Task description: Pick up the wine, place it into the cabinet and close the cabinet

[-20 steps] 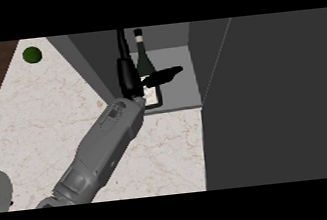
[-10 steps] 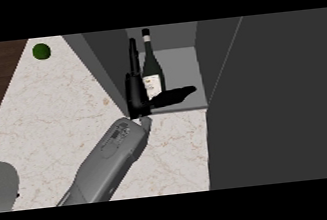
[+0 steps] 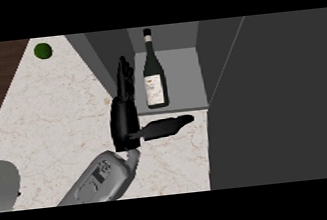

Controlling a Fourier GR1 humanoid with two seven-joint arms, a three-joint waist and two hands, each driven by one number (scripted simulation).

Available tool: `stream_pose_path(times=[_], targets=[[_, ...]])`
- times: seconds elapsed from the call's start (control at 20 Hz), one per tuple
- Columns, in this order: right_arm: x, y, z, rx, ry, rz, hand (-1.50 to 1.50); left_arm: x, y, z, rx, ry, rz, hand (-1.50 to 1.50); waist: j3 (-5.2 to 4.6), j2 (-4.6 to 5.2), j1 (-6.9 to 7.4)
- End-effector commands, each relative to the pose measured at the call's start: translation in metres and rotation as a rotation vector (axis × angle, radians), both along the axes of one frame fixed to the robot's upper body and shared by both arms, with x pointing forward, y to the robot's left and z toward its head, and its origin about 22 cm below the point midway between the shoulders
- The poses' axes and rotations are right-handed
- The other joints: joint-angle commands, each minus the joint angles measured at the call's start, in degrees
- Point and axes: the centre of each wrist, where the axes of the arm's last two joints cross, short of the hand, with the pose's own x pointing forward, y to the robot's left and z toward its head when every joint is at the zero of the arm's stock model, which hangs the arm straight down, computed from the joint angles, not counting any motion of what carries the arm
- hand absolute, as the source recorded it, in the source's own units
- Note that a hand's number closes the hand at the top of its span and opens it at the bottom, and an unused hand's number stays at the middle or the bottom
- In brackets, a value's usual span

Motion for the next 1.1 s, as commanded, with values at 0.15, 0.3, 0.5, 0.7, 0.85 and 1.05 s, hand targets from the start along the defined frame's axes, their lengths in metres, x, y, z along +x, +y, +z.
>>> stream_pose_path(times=[0.15,0.3,0.5,0.7,0.85,1.05], targets=[[-0.022,0.003,0.033,-0.079,-0.056,-0.008,-1.5,-0.057,0.028,0.015,-0.001,0.004,-0.06,-1.5,0.02,0.04,0.12],[-0.033,0.005,0.034,-0.095,-0.061,-0.008,-1.5,-0.059,0.056,0.012,0.007,0.009,-0.036,-1.5,0.0,0.16,-0.54],[-0.029,0.006,0.041,-0.097,-0.06,0.009,-1.5,-0.091,0.073,0.008,-0.014,0.002,-0.112,-1.5,-0.05,0.22,-0.25],[-0.013,-0.003,0.019,-0.234,-0.021,0.141,1.5,-0.095,0.104,0.026,-0.029,-0.006,-0.213,-1.5,-0.04,0.19,-0.11],[-0.011,-0.005,0.039,-0.299,-0.067,0.226,1.5,-0.106,0.122,0.026,-0.024,0.001,-0.258,1.5,-0.11,0.24,0.36],[-0.019,-0.006,0.03,-0.351,-0.057,0.263,1.5,-0.108,0.137,0.036,-0.029,-0.002,-0.265,1.5,0.0,0.22,-0.62]])
